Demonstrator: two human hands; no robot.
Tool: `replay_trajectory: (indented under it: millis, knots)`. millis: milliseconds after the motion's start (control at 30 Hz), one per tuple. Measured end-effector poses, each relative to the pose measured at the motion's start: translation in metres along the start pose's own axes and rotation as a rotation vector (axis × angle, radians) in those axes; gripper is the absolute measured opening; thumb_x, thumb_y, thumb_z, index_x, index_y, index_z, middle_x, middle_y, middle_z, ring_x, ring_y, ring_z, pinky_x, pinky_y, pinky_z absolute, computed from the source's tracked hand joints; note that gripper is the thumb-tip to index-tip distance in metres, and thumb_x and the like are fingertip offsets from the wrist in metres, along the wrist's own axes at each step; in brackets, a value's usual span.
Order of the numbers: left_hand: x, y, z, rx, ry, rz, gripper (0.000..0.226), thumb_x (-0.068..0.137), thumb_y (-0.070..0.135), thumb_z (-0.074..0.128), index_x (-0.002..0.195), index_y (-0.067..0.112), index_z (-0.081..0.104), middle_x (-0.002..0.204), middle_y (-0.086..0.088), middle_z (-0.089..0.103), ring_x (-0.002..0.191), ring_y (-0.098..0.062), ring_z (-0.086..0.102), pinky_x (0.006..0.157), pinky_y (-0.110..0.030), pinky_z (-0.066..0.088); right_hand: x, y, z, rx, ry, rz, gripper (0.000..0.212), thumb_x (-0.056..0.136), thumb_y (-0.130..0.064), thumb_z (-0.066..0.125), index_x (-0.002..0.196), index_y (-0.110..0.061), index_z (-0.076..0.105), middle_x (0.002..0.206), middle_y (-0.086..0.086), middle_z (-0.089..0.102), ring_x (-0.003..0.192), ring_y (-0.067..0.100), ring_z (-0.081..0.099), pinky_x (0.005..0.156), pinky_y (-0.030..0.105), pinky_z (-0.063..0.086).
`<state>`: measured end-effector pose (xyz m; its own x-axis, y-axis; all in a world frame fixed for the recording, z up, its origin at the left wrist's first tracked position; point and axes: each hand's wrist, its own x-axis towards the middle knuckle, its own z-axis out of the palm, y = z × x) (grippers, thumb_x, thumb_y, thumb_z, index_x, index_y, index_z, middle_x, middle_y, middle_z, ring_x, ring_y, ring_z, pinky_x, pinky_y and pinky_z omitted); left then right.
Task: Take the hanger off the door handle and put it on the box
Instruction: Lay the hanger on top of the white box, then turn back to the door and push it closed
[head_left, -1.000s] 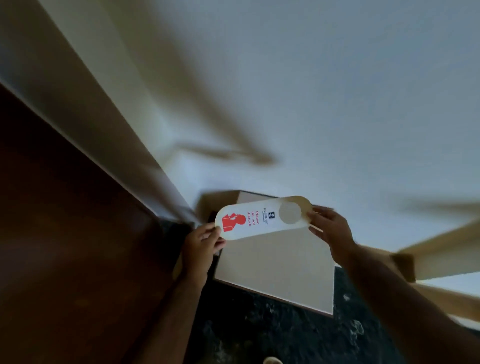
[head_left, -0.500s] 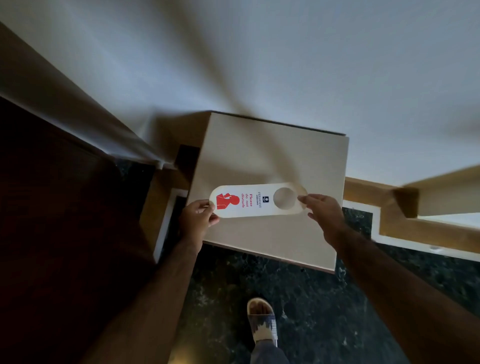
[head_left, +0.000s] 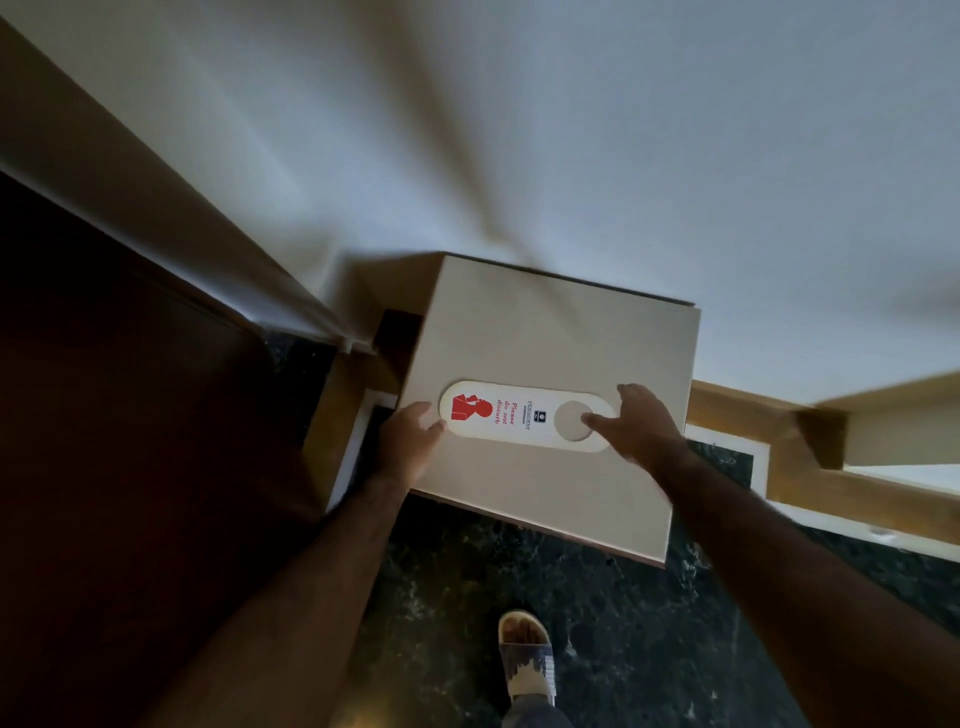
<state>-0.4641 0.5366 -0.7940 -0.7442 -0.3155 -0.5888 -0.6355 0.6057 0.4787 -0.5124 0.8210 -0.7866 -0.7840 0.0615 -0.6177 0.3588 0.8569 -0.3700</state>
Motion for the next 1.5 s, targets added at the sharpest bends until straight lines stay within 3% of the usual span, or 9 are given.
replay_trajectory:
  millis: [133, 267, 467, 733, 1033, 1267, 1500]
  knots:
    - [-0.019, 0.042, -0.044, 0.119, 0.063, 0.22, 0.056, 0.104, 0.029, 0.061, 0.153, 0.007, 0.046, 0.158, -0.014, 0.047, 0.145, -0.03, 0.047, 0.117, -0.039, 0.041, -0.017, -0.043, -0.057, -0.247, 0.182, -0.236, 0.082, 0.094, -0.045, 0.073, 0.151, 0.004, 0.04, 0.159, 0.02, 0.042, 0.153, 0.034, 0.03, 0.122, 0.046, 0.035]
    - [-0.038, 0.097, -0.091, 0.18, 0.219, 0.384, 0.066, 0.105, 0.033, 0.058, 0.159, 0.003, 0.035, 0.167, -0.017, 0.032, 0.156, -0.031, 0.029, 0.127, -0.04, 0.026, -0.044, -0.089, -0.125, -0.348, 0.362, -0.414, 0.086, 0.098, -0.047, 0.067, 0.158, 0.003, 0.03, 0.169, 0.019, 0.027, 0.161, 0.034, 0.013, 0.127, 0.051, 0.024]
    - [-0.085, 0.184, -0.179, 0.274, 0.45, 0.597, 0.071, 0.105, 0.044, 0.053, 0.16, 0.004, 0.032, 0.17, -0.014, 0.028, 0.158, -0.03, 0.026, 0.126, -0.051, 0.028, -0.11, -0.143, -0.236, -0.447, 0.564, -0.586, 0.085, 0.102, -0.049, 0.058, 0.161, 0.002, 0.023, 0.173, 0.018, 0.016, 0.162, 0.032, 0.004, 0.129, 0.052, 0.018]
    - [-0.166, 0.295, -0.326, 0.245, 0.723, 0.731, 0.072, 0.105, 0.047, 0.051, 0.159, 0.004, 0.033, 0.168, -0.015, 0.032, 0.156, -0.032, 0.03, 0.123, -0.057, 0.031, -0.211, -0.227, -0.39, -0.486, 0.852, -0.78, 0.087, 0.103, -0.052, 0.055, 0.162, 0.003, 0.022, 0.174, 0.018, 0.014, 0.162, 0.032, 0.007, 0.13, 0.051, 0.016]
    - [-0.296, 0.393, -0.462, 0.237, 0.98, 0.893, 0.07, 0.106, 0.046, 0.047, 0.161, 0.007, 0.03, 0.17, -0.012, 0.028, 0.158, -0.029, 0.026, 0.126, -0.058, 0.024, -0.341, -0.307, -0.524, -0.513, 1.134, -0.928, 0.087, 0.104, -0.056, 0.047, 0.163, 0.002, 0.019, 0.174, 0.018, 0.013, 0.162, 0.031, 0.006, 0.131, 0.051, 0.014]
    - [-0.392, 0.42, -0.548, 0.25, 1.196, 0.905, 0.077, 0.105, 0.054, 0.043, 0.163, 0.008, 0.024, 0.173, -0.007, 0.02, 0.161, -0.025, 0.017, 0.13, -0.053, 0.015, -0.435, -0.35, -0.589, -0.484, 1.331, -0.979, 0.087, 0.105, -0.059, 0.045, 0.162, 0.004, 0.022, 0.173, 0.02, 0.015, 0.162, 0.032, 0.008, 0.13, 0.052, 0.015]
    - [-0.462, 0.441, -0.584, 0.283, 1.292, 0.951, 0.085, 0.102, 0.063, 0.033, 0.165, 0.008, 0.016, 0.175, -0.007, 0.012, 0.162, -0.024, 0.011, 0.131, -0.053, 0.011, -0.491, -0.372, -0.613, -0.432, 1.423, -1.047, 0.093, 0.103, -0.065, 0.039, 0.162, 0.004, 0.022, 0.172, 0.021, 0.016, 0.162, 0.032, 0.009, 0.13, 0.051, 0.016]
